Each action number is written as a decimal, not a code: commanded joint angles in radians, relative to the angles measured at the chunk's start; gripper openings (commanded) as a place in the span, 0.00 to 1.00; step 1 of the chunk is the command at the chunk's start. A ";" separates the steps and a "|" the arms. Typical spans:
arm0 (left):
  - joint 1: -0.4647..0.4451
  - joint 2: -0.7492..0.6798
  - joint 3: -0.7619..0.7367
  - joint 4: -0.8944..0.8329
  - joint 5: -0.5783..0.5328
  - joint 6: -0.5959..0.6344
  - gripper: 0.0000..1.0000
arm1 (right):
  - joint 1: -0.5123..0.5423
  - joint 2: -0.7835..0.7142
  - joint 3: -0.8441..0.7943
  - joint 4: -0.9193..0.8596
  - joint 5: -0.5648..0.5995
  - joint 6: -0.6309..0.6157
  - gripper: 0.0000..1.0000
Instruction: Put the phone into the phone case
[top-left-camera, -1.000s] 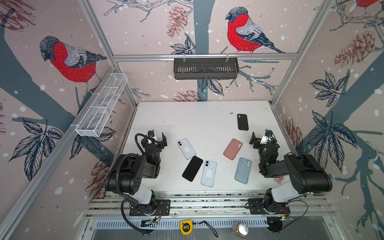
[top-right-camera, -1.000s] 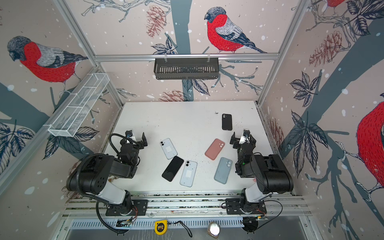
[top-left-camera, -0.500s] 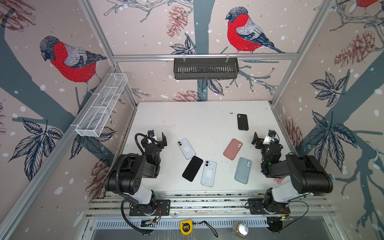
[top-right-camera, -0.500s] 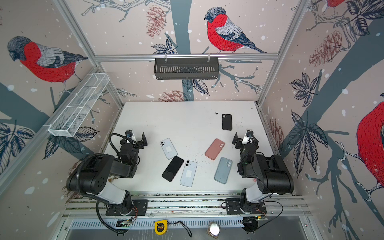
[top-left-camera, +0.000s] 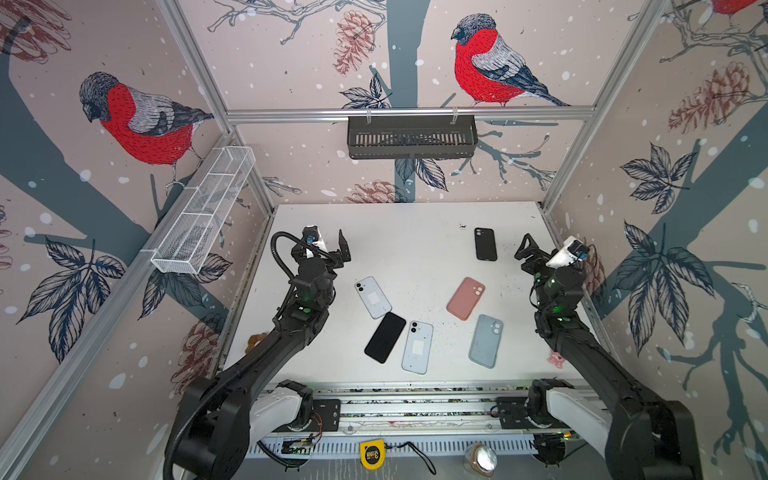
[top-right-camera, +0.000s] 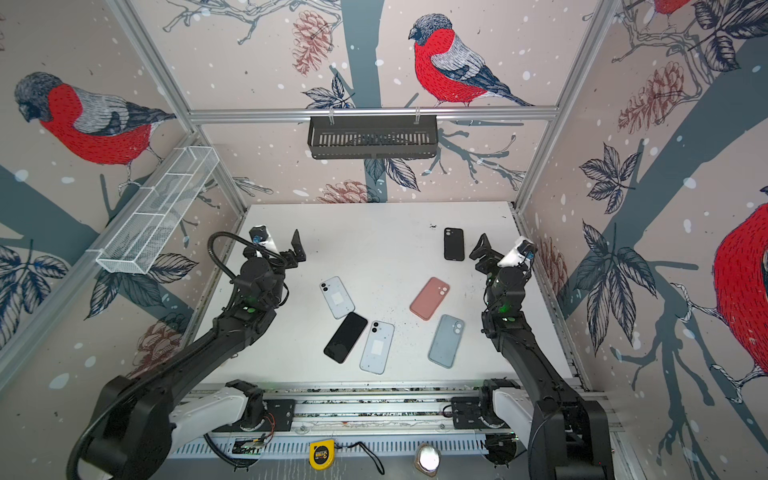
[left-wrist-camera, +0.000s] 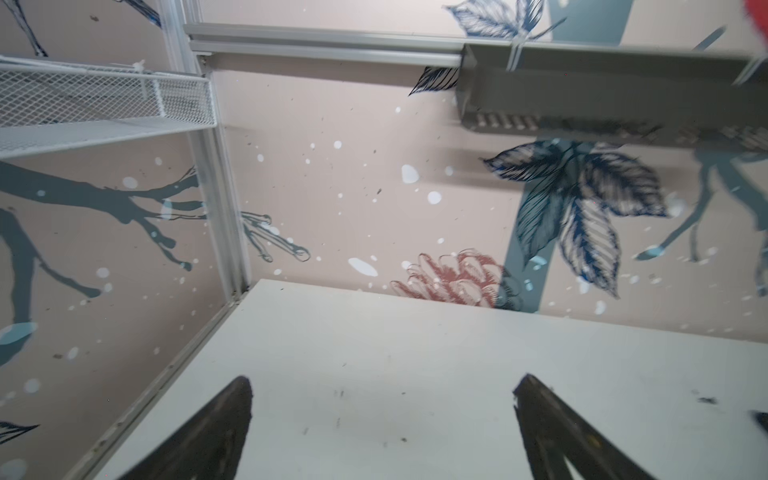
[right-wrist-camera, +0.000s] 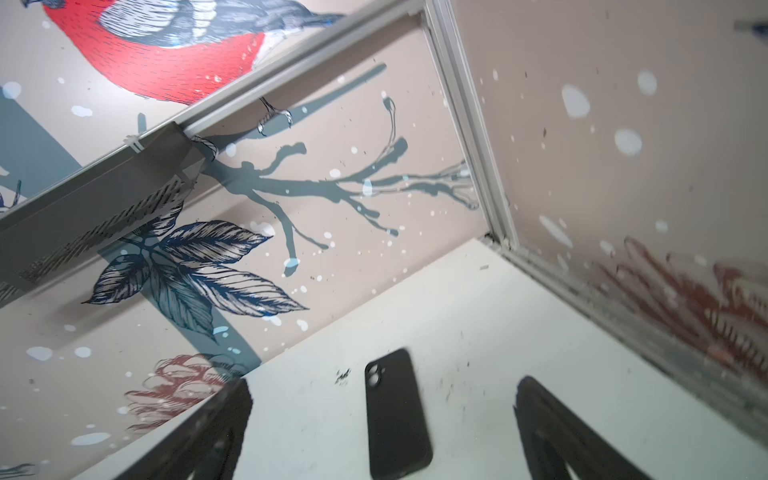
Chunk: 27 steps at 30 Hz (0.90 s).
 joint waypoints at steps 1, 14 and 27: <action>-0.054 -0.062 0.013 -0.352 0.132 -0.232 0.98 | 0.008 -0.016 0.019 -0.174 -0.194 0.138 1.00; -0.148 -0.270 -0.257 -0.500 0.305 -0.435 0.89 | 0.387 0.194 0.198 -0.761 -0.044 0.014 0.91; -0.146 -0.189 -0.291 -0.476 0.330 -0.385 0.84 | 0.328 0.509 0.291 -0.813 -0.122 0.004 0.42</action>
